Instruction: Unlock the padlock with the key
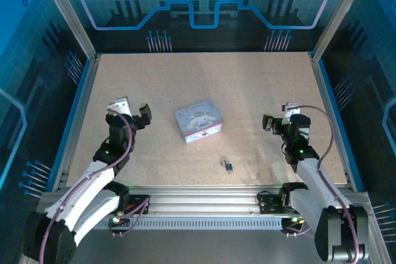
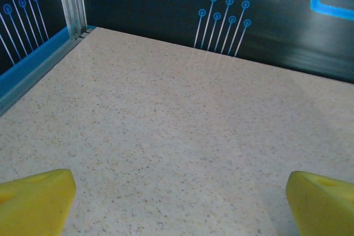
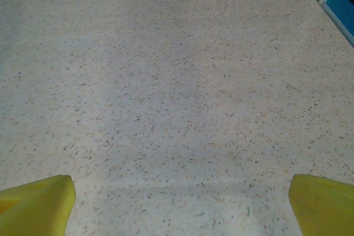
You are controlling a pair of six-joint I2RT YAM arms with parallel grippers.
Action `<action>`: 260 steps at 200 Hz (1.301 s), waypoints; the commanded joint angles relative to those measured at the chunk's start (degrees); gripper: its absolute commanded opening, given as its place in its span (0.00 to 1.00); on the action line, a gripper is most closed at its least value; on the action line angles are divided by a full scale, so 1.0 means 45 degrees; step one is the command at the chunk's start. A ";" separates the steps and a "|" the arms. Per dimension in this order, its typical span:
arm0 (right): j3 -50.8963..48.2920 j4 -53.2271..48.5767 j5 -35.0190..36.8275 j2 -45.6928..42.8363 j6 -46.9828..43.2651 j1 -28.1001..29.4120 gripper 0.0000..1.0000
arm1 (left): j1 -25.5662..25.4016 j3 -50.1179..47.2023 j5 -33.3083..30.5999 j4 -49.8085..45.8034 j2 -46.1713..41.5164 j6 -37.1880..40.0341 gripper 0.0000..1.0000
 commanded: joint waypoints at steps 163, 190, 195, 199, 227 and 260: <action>0.1237 0.7148 -0.1180 0.7637 -0.1727 0.0680 1.00 | 0.2906 -0.1422 0.4347 0.8210 0.6237 0.2232 0.99; 0.1236 0.7153 -0.1170 0.7643 -0.1727 0.0705 1.00 | 0.3064 -0.1509 0.5267 0.9935 0.7366 0.2746 0.99; 0.1241 0.7136 -0.1156 0.7642 -0.1738 0.0697 1.00 | 0.3104 -0.1540 0.5423 1.0389 0.7709 0.2762 0.99; 0.1236 0.7152 -0.1155 0.7642 -0.1728 0.0701 1.00 | 0.3158 -0.1556 0.5551 1.0604 0.7971 0.2755 0.99; 0.1236 0.7137 -0.1155 0.7640 -0.1742 0.0696 1.00 | 0.3329 -0.1822 0.6086 1.2353 0.9446 0.2785 0.99; 0.1236 0.7155 -0.1131 0.7642 -0.1759 0.0720 1.00 | 0.3635 -0.0498 0.5472 0.9796 0.9325 0.2198 0.99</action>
